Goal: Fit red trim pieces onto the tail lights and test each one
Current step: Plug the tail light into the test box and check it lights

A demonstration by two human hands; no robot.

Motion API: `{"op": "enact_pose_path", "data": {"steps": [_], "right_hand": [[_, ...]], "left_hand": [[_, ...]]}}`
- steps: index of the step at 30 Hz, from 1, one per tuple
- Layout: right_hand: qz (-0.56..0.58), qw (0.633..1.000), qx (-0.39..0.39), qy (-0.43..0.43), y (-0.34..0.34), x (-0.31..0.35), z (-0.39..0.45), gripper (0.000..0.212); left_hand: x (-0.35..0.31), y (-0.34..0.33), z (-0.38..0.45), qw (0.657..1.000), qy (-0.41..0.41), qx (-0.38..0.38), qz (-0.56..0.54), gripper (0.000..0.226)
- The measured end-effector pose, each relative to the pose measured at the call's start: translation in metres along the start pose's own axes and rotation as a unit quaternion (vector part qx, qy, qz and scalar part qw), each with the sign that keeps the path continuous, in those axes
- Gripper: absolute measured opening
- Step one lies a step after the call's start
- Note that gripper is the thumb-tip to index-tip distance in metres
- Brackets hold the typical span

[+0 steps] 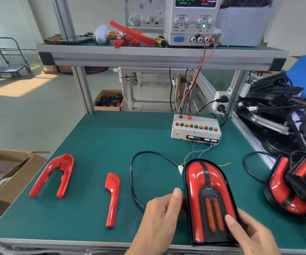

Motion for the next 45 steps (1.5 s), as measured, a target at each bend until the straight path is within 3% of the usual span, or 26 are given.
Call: {"op": "enact_pose_path", "data": {"steps": [3, 5, 7, 9, 11, 15, 17, 18, 19, 20, 21, 23, 26, 28, 32, 38, 42, 45], "right_hand": [[-0.006, 0.998, -0.064, 0.009, 0.021, -0.001, -0.010, 0.038], [-0.007, 0.996, -0.090, 0.018, 0.032, -0.002, -0.011, 0.041], [-0.010, 0.994, -0.108, -0.005, 0.042, -0.004, -0.009, 0.055], [-0.003, 0.993, -0.114, -0.011, 0.047, -0.006, -0.005, 0.048], [0.023, 0.994, -0.110, -0.006, 0.049, -0.007, -0.006, 0.038], [0.149, 0.974, -0.160, -0.053, 0.048, -0.010, -0.004, 0.057], [0.114, 0.977, -0.179, -0.007, 0.043, 0.003, -0.009, 0.067], [0.091, 0.969, -0.229, 0.004, 0.045, 0.006, -0.014, 0.073], [0.058, 0.952, -0.300, 0.000, 0.052, 0.002, -0.015, 0.073], [0.020, 0.950, -0.309, -0.031, 0.058, -0.003, -0.011, 0.067], [0.008, 0.962, -0.268, -0.053, 0.061, -0.006, -0.006, 0.056], [0.001, 0.959, -0.263, -0.108, 0.062, -0.014, -0.002, 0.030], [-0.024, 0.961, -0.247, -0.125, 0.065, -0.011, 0.001, 0.021], [-0.047, 0.959, -0.242, -0.138, 0.065, -0.013, 0.012, 0.022], [0.013, 0.965, -0.212, -0.155, 0.060, -0.015, 0.028, 0.026], [0.099, 0.972, -0.126, -0.174, 0.015, -0.011, 0.043, 0.032], [0.140, 0.968, -0.012, -0.207, -0.027, -0.003, 0.044, 0.035], [0.175, 0.960, -0.010, -0.217, -0.026, 0.001, 0.048, 0.037]], "left_hand": [[-0.002, 0.013, 0.014, 0.991, -0.013, -0.112, 0.077, 0.018], [-0.009, 0.017, 0.031, 0.975, -0.064, -0.126, 0.174, 0.010], [-0.011, 0.013, 0.053, 0.952, -0.124, -0.088, 0.265, 0.012], [-0.010, 0.003, 0.075, 0.930, -0.143, -0.042, 0.337, 0.020], [-0.003, -0.008, 0.097, 0.900, -0.123, 0.000, 0.418, 0.030], [0.008, -0.019, 0.121, 0.840, -0.088, 0.054, 0.533, 0.027], [0.010, -0.017, 0.123, 0.827, -0.090, 0.064, 0.552, 0.020], [0.010, -0.014, 0.122, 0.822, -0.085, 0.070, 0.559, 0.018], [0.010, -0.009, 0.119, 0.822, -0.074, 0.078, 0.560, 0.017], [0.008, -0.005, 0.115, 0.831, -0.056, 0.086, 0.547, 0.016], [0.007, 0.000, 0.109, 0.852, -0.031, 0.094, 0.514, 0.016], [0.004, 0.006, 0.096, 0.906, 0.018, 0.124, 0.403, 0.014], [-0.004, 0.006, 0.078, 0.947, 0.026, 0.168, 0.271, 0.013], [-0.009, 0.003, 0.070, 0.955, 0.018, 0.180, 0.233, 0.015], [-0.014, -0.009, 0.061, 0.959, -0.007, 0.203, 0.197, 0.030], [-0.001, -0.007, 0.062, 0.964, 0.029, 0.161, 0.209, 0.002], [0.012, 0.005, 0.062, 0.976, 0.051, 0.122, 0.173, 0.011], [0.014, 0.006, 0.062, 0.981, 0.061, 0.133, 0.124, 0.026]]}}
Point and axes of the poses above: each hand's wrist, its own z-axis towards the middle knuckle, its own y-axis out of the back of the hand, x = y × z, the point moved 4 cm from there along z, towards the middle knuckle, and after that the axes turned 1 degree about -z, right-handed, at the moved point
